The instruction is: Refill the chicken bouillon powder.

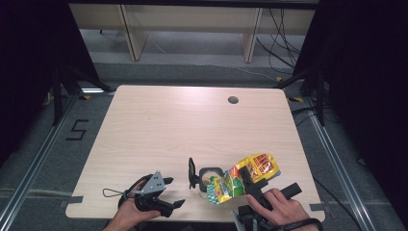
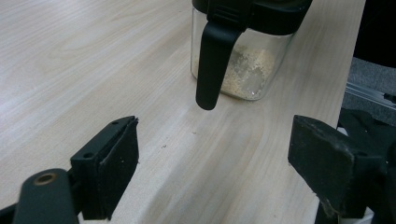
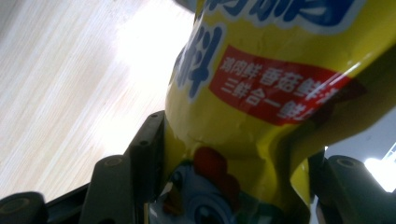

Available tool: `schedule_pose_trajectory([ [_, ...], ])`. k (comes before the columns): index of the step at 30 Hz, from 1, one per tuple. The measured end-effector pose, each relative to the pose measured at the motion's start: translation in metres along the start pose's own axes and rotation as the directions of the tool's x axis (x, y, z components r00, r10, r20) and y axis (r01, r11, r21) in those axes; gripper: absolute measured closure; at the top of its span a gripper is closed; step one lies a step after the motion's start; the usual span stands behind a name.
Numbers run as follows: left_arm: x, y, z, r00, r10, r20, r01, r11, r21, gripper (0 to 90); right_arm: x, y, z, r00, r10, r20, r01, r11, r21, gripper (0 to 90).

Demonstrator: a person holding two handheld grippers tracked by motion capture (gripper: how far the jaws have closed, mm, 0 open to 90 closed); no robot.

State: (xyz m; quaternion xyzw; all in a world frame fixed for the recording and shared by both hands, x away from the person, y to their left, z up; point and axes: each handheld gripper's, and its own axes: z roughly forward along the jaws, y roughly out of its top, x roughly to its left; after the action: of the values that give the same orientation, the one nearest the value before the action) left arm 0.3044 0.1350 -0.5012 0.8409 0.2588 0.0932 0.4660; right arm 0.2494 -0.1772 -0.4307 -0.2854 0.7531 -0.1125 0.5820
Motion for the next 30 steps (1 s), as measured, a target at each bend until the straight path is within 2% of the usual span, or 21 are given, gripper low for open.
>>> schedule_pose_trajectory([
  [1,0.0003,0.0002,0.0000,1.0000,0.004,0.000,-0.004,1.0000,0.002,16.0,0.0019,0.0004,-0.0003,0.9997,0.024,-0.003,-0.024,1.000,0.006,43.6],
  [2,0.0005,0.0002,0.0001,1.0000,0.006,0.001,-0.006,1.0000,0.004,16.1,0.0008,-0.0002,0.0002,1.0000,0.002,0.000,-0.002,1.000,-0.004,43.6],
  [3,0.0031,0.0005,-0.0009,0.9991,0.042,-0.001,-0.042,0.9989,0.022,16.1,0.0005,0.0001,-0.0002,1.0000,0.003,-0.002,-0.003,1.000,-0.007,43.6],
  [4,0.0024,0.0001,0.0002,0.9995,0.032,-0.001,-0.032,0.9994,0.007,16.1,-0.0003,0.0007,-0.0011,0.9999,0.012,0.000,-0.012,1.000,-0.012,43.6],
  [5,0.0028,0.0006,-0.0007,0.9993,0.036,-0.004,-0.036,0.9992,0.018,16.1,-0.0006,0.0014,-0.0026,0.9991,0.043,-0.003,-0.043,0.999,-0.023,43.6],
  [8,0.0023,0.0004,-0.0007,0.9995,0.031,-0.003,-0.031,0.9994,0.018,16.1,-0.0011,0.0071,-0.0024,0.9999,0.017,-0.003,-0.017,0.999,-0.042,43.7],
  [9,0.0017,-0.0003,-0.0005,0.9997,0.025,-0.009,-0.025,0.9996,0.016,16.1,0.0012,0.0085,-0.0019,0.9992,0.040,-0.009,-0.040,0.999,-0.037,43.9],
  [10,-0.0002,-0.0004,-0.0003,1.0000,0.004,-0.003,-0.004,1.0000,0.005,16.1,0.0004,0.0067,0.0003,1.0000,0.007,0.000,-0.007,0.999,-0.049,43.9],
  [12,0.0023,0.0009,-0.0007,0.9992,0.039,-0.006,-0.039,0.9992,0.003,16.1,0.0016,0.0044,0.0008,0.9998,0.017,-0.005,-0.017,0.999,-0.039,43.9],
  [13,0.0008,0.0003,-0.0011,0.9999,0.009,-0.011,-0.009,0.9999,0.010,16.2,0.0025,0.0045,-0.0001,0.9992,0.039,-0.009,-0.039,0.999,-0.020,43.9],
  [14,0.0014,0.0000,-0.0012,0.9998,0.015,-0.014,-0.014,0.9997,0.019,16.1,0.0010,0.0035,0.0003,0.9999,0.015,-0.004,-0.015,1.000,-0.024,43.9],
  [16,0.0022,0.0001,-0.0002,0.9996,0.026,-0.011,-0.026,0.9996,0.014,16.2,0.0008,0.0042,-0.0004,0.9997,0.025,-0.005,-0.026,0.999,-0.032,43.9],
  [18,0.0024,0.0004,-0.0008,0.9995,0.028,-0.010,-0.028,0.9994,0.022,16.2,0.0009,0.0071,-0.0008,0.9999,0.011,-0.002,-0.011,0.999,-0.050,43.9],
  [19,0.0003,0.0000,-0.0001,1.0000,0.007,-0.001,-0.007,1.0000,0.004,16.2,0.0021,0.0089,-0.0018,0.9989,0.046,-0.009,-0.047,0.998,-0.042,44.0],
  [20,0.0002,-0.0002,-0.0004,1.0000,0.007,-0.003,-0.007,1.0000,0.005,16.2,0.0008,0.0079,-0.0010,0.9998,0.021,0.002,-0.021,0.999,-0.048,44.0],
  [22,0.0023,0.0003,-0.0016,0.9996,0.022,-0.018,-0.022,0.9995,0.021,16.2,0.0010,0.0052,-0.0016,0.9991,0.043,-0.001,-0.043,0.999,-0.033,44.1],
  [23,0.0010,0.0002,-0.0002,1.0000,-0.001,-0.008,0.001,1.0000,0.000,16.2,0.0011,0.0042,-0.0018,0.9991,0.042,-0.001,-0.042,0.999,-0.023,44.1],
  [25,0.0011,0.0002,-0.0008,0.9999,0.007,-0.011,-0.007,0.9999,0.012,16.2,0.0019,0.0042,-0.0021,0.9986,0.052,-0.008,-0.052,0.998,-0.021,44.1],
  [26,0.0022,0.0005,-0.0009,0.9997,0.025,-0.007,-0.025,0.9996,0.016,16.2,0.0004,0.0038,-0.0013,0.9995,0.030,-0.006,-0.031,0.999,-0.039,44.1],
  [29,0.0011,0.0005,-0.0006,0.9998,0.015,-0.011,-0.015,0.9999,0.003,16.2,0.0005,0.0060,-0.0016,0.9997,0.024,-0.005,-0.024,0.999,-0.044,44.1],
  [30,0.0022,0.0008,-0.0010,0.9993,0.035,-0.009,-0.035,0.9994,0.004,16.2,0.0012,0.0062,-0.0025,0.9988,0.050,-0.005,-0.050,0.998,-0.040,44.1],
])
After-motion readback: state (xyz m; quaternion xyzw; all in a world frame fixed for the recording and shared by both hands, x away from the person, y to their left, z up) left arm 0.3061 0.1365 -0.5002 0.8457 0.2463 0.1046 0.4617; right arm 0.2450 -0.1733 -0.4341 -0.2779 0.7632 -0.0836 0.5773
